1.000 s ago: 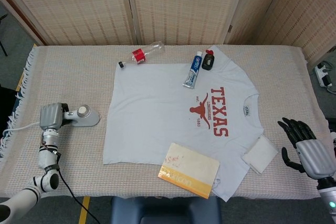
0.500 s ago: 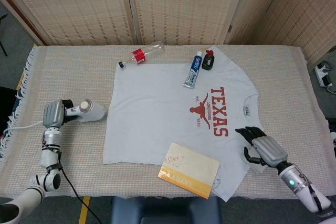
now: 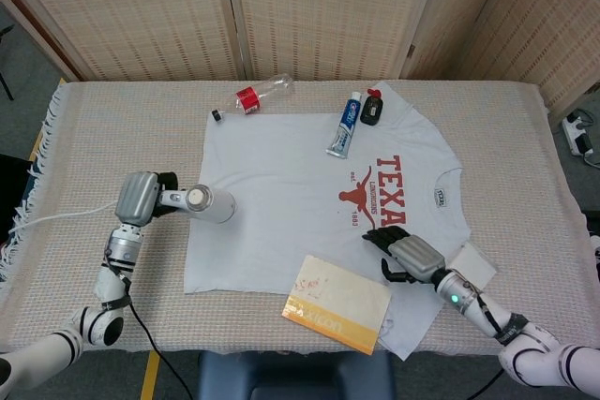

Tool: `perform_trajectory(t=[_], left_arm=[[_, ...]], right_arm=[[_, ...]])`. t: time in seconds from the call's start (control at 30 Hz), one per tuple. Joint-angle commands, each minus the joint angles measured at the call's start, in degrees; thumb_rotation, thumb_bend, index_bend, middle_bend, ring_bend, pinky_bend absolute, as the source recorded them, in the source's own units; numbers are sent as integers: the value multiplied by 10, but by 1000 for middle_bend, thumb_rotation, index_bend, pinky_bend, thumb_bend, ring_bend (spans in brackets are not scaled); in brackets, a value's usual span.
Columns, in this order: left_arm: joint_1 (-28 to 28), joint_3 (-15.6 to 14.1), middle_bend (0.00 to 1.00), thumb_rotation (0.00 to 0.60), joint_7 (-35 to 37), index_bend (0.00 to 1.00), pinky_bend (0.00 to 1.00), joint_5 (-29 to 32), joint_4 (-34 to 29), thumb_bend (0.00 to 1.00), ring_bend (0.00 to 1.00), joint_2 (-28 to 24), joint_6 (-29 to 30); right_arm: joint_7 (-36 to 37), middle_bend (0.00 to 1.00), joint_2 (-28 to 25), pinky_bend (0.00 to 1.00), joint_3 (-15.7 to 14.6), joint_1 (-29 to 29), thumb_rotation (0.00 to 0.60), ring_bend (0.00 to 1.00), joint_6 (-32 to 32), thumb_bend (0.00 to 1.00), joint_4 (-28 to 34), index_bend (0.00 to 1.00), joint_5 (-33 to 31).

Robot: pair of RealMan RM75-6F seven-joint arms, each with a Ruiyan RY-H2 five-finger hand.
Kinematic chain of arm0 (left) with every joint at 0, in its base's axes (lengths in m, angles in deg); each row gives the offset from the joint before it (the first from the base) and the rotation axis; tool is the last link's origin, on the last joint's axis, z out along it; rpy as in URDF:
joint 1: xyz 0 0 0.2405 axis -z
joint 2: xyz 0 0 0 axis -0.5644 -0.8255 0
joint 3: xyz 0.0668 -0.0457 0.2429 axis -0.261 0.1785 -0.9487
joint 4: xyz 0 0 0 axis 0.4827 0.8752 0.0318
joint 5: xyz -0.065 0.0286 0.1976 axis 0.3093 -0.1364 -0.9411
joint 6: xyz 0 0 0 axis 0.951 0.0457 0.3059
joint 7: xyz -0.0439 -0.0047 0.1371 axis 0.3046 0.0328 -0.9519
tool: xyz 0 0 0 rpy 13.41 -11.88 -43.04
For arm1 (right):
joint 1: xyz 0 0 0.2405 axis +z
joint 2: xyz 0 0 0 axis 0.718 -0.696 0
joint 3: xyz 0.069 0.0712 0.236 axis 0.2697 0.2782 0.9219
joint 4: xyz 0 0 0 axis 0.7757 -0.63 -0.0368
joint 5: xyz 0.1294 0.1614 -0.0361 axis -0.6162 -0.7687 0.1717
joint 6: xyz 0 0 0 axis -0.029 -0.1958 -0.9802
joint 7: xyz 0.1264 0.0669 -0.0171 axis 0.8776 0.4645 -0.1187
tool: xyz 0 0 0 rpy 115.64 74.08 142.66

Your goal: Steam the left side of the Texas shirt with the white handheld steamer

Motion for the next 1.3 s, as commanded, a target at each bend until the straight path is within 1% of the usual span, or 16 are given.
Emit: perform_trajectory(t=[0.03,0.27,0.47,0.53,0.73,0.83,1.0,1.3], left_arm=[[32,9,1000,600,-47,914,835,9,-22,354,870,14,-30],[69,27,1000,600,-89,914,834,41,14,354,869,61,-74],[91,28,1000,600,-114,911,834,52,68,354,866,108,-88],[94,25,1000,600,-119,910,834,51,85,354,864,121,-89],[104,-4,1000,600,-142,910,833,29,153,354,860,161,-96],[106,-11,1000,600,-145,909,833,27,181,355,857,177,-103],[105,-10,1000,600,-142,909,833,33,234,354,856,192,-116],[85,7,1000,600,-118,909,833,61,343,354,855,192,-143]], right_arm=[[1,1,15,0,-8,4,134,0,-6,801,-16,0,5],[9,0,26,0,-24,6,137,0,-6,814,-36,0,0],[9,0,27,0,-30,7,135,0,-13,813,-39,0,-5],[7,0,26,0,-31,8,136,0,-15,813,-37,0,-7],[-1,0,21,0,-34,8,132,0,-17,812,-31,0,-16],[-4,0,21,0,-36,9,137,0,-17,813,-30,0,-21],[-11,0,20,0,-38,9,130,0,-15,814,-28,0,-26],[-21,0,22,0,-39,13,136,0,-11,813,-24,0,-36]])
